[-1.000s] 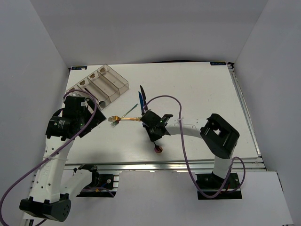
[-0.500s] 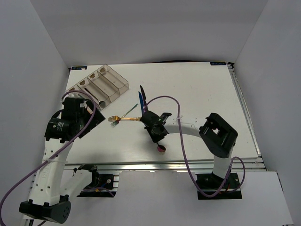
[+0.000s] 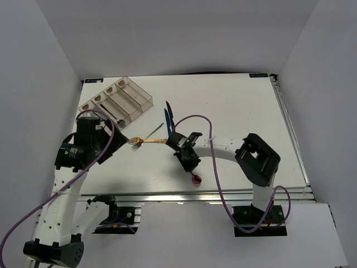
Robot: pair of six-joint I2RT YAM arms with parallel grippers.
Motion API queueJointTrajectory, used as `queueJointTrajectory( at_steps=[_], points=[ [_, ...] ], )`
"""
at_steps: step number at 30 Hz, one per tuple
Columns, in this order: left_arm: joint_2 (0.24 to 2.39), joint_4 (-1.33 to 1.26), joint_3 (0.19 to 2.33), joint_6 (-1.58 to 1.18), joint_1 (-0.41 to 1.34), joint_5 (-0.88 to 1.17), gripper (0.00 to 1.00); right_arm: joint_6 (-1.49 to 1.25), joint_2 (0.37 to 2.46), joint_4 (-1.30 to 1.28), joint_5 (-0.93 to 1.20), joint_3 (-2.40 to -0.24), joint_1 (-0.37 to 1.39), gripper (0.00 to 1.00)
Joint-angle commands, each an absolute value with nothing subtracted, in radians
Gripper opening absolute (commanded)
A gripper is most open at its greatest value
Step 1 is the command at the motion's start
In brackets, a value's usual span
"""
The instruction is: Sort the eating utensils into containers
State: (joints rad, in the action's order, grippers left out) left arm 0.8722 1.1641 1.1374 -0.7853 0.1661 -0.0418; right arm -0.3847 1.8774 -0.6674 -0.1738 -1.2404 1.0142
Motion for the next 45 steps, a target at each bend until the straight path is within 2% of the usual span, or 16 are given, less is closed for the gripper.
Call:
queueJointTrajectory(
  at_steps=[1,7,12,23,29,34,43,45],
  points=[
    [0.847,1.024,1.050,-0.844,0.170,0.095,0.98,-0.388,1.859,-0.841,-0.187,-1.218,0.999,0.00],
    [0.825,0.750,0.913,-0.968,0.169,0.254,0.98,-0.393,1.755,-0.813,-0.137,-1.218,0.956,0.00],
    [0.844,0.591,0.822,-1.057,0.190,0.272,0.98,-0.391,1.724,-0.807,-0.129,-1.221,0.940,0.00],
    [0.923,0.500,0.804,-1.104,0.350,0.176,0.98,-0.373,1.700,-0.782,-0.095,-1.235,0.917,0.00],
    [0.992,0.324,0.724,-1.201,0.506,0.115,0.98,-0.371,1.658,-0.818,-0.049,-1.304,0.917,0.00],
    [1.126,0.198,0.744,-1.253,0.638,0.042,0.98,-0.379,1.614,-0.816,-0.014,-1.351,0.917,0.00],
    [1.276,0.074,0.798,-1.276,0.678,0.018,0.97,-0.393,1.560,-0.807,0.109,-1.399,0.917,0.00],
    [1.293,0.046,0.796,-1.279,0.678,0.017,0.92,-0.400,1.548,-0.792,0.136,-1.391,0.917,0.00]
  ],
)
